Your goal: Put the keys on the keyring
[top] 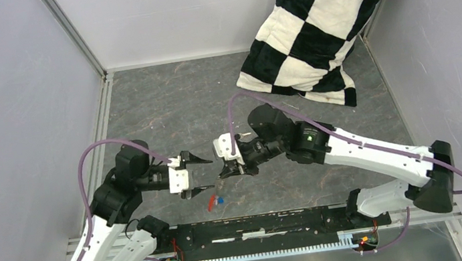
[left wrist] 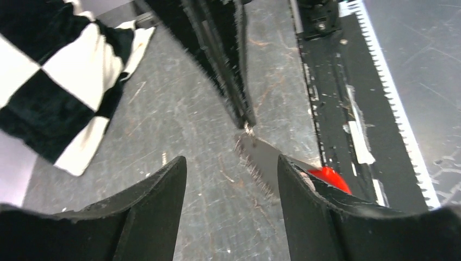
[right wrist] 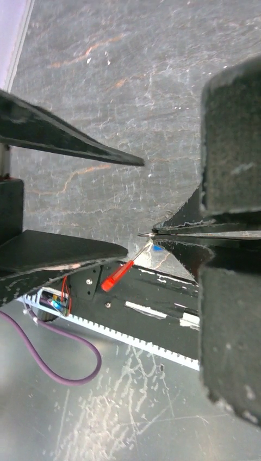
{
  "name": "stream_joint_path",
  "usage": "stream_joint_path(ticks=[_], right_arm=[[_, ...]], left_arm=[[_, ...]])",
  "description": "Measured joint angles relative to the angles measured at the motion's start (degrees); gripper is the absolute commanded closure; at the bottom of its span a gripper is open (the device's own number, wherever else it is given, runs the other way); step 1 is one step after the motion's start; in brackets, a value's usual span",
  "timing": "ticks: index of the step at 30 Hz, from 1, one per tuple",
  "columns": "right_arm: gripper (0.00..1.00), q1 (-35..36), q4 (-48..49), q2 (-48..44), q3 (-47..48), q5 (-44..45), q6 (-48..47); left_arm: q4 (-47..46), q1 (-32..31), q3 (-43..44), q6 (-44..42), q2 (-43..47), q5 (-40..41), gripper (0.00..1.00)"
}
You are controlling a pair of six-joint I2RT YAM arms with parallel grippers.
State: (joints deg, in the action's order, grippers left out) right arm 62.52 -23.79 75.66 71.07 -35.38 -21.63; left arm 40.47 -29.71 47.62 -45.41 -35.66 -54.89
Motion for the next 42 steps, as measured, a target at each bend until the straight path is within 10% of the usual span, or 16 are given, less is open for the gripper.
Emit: stream_joint_path(ticks=[14, 42], right_arm=[[0.99, 0.0, 21.6, -13.8, -17.9, 9.2, 12.5], [0.99, 0.6, 40.1, -13.8, -26.2, 9.0, 23.4]], left_arm=[[-10.9, 0.0, -5.1, 14.9, 7.8, 1.8, 0.61], [-17.9, 0.0, -7.3, 25.7, 2.6, -2.6, 0.71]])
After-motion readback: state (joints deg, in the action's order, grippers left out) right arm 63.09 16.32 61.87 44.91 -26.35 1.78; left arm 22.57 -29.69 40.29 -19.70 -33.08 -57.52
